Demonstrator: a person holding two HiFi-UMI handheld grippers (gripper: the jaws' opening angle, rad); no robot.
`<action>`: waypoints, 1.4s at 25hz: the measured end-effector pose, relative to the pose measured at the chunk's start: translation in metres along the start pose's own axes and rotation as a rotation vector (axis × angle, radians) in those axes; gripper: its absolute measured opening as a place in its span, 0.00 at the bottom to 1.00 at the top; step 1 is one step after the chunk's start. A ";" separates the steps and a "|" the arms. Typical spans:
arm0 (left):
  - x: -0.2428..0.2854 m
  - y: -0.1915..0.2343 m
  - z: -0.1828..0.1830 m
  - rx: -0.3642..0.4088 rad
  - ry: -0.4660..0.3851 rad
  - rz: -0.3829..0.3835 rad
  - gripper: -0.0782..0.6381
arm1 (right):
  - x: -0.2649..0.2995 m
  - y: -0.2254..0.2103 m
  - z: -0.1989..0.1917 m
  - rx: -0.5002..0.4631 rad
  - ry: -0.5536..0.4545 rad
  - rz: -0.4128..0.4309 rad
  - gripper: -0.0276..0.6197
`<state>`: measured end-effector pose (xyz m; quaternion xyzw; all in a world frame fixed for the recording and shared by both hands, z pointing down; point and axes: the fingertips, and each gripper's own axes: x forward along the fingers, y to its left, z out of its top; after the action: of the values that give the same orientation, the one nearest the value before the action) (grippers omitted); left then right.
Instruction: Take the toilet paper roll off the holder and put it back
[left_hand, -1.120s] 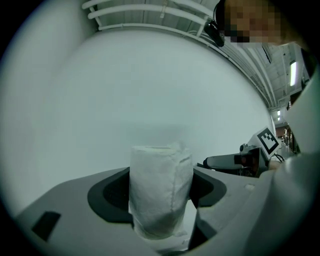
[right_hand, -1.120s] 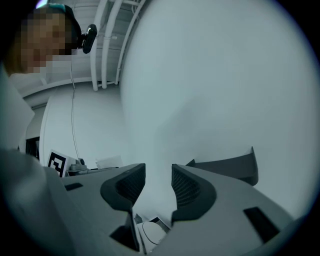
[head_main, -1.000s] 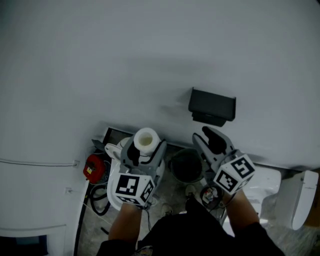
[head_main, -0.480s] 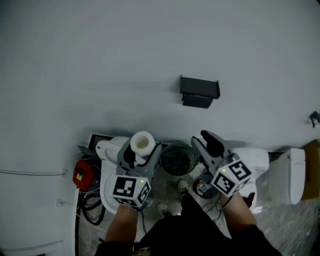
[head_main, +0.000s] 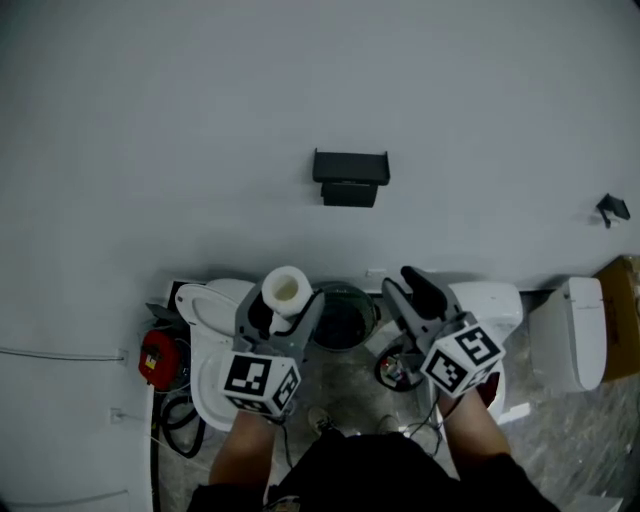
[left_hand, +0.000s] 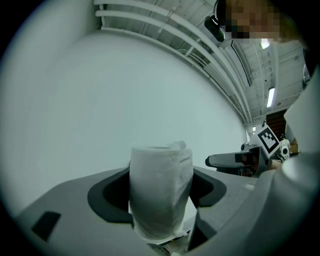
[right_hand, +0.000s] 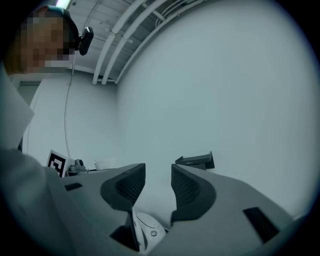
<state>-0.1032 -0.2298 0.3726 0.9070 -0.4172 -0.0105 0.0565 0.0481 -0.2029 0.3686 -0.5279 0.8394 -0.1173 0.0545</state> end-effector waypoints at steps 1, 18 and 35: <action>0.002 -0.014 0.000 0.004 0.002 0.004 0.55 | -0.012 -0.007 0.001 0.005 -0.001 0.004 0.29; -0.023 -0.210 -0.023 0.052 0.063 0.138 0.55 | -0.175 -0.081 0.000 0.088 -0.009 0.155 0.27; -0.209 -0.130 -0.026 -0.023 0.005 0.261 0.55 | -0.160 0.121 -0.055 0.037 0.079 0.292 0.28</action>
<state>-0.1393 0.0144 0.3783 0.8444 -0.5313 -0.0053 0.0688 0.0008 -0.0009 0.3861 -0.3942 0.9064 -0.1440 0.0477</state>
